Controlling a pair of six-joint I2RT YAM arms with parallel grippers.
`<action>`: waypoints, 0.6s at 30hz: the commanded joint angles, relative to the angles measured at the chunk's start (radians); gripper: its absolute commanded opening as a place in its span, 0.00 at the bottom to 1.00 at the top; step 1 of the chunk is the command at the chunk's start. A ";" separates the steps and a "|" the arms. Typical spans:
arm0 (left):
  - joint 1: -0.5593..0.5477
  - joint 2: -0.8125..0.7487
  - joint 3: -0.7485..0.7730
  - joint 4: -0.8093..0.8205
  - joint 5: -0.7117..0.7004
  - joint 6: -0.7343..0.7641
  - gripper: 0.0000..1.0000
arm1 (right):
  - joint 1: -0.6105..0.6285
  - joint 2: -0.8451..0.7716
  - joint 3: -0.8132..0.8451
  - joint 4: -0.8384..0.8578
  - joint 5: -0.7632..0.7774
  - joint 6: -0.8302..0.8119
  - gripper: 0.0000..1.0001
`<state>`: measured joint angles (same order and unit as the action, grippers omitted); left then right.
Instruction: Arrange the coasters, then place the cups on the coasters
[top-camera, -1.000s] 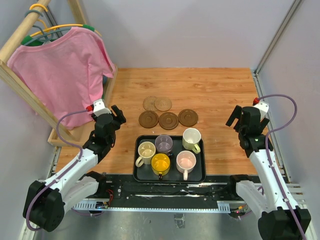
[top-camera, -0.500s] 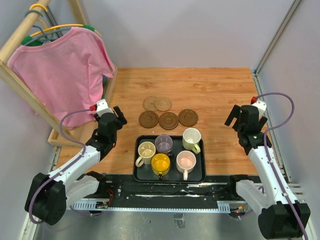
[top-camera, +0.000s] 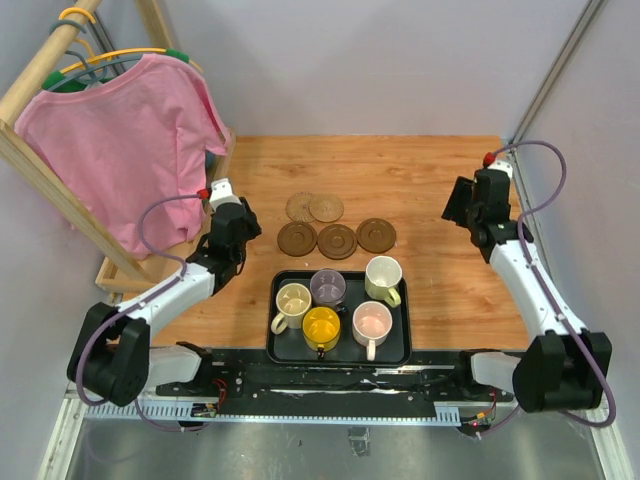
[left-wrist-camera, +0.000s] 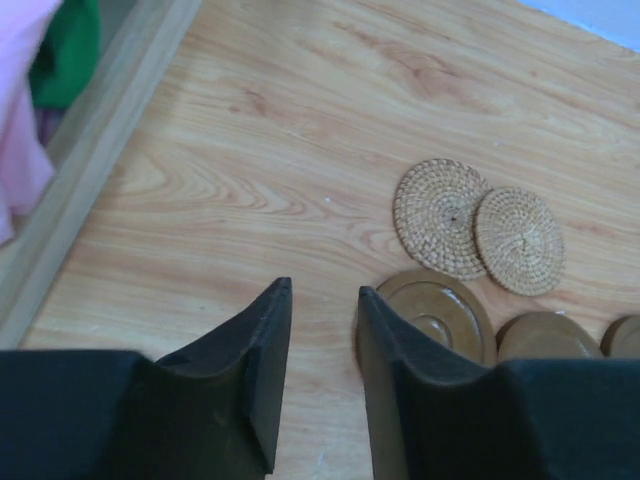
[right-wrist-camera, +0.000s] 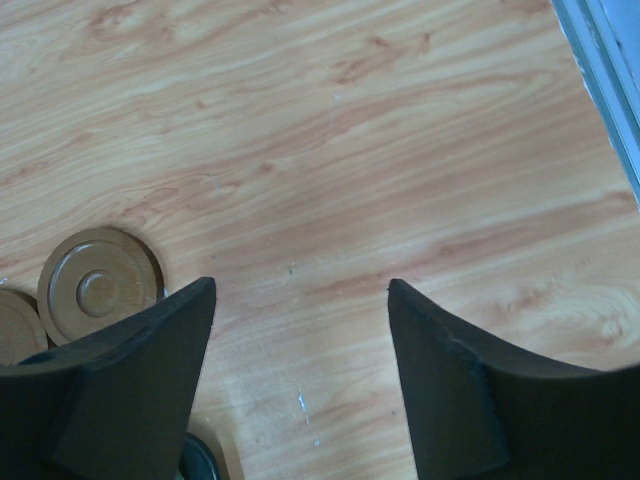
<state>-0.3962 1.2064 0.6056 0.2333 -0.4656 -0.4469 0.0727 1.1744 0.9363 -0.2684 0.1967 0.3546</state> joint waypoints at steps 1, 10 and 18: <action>-0.003 0.091 0.072 0.051 0.048 0.048 0.27 | -0.001 0.133 0.113 0.056 -0.135 -0.051 0.59; -0.004 0.239 0.182 0.068 0.084 0.134 0.00 | 0.085 0.454 0.345 0.084 -0.330 -0.143 0.01; -0.003 0.275 0.177 0.074 0.162 0.115 0.01 | 0.233 0.607 0.471 0.079 -0.398 -0.180 0.01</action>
<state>-0.3962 1.4750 0.7799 0.2783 -0.3492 -0.3336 0.2363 1.7535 1.3556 -0.2024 -0.1394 0.2150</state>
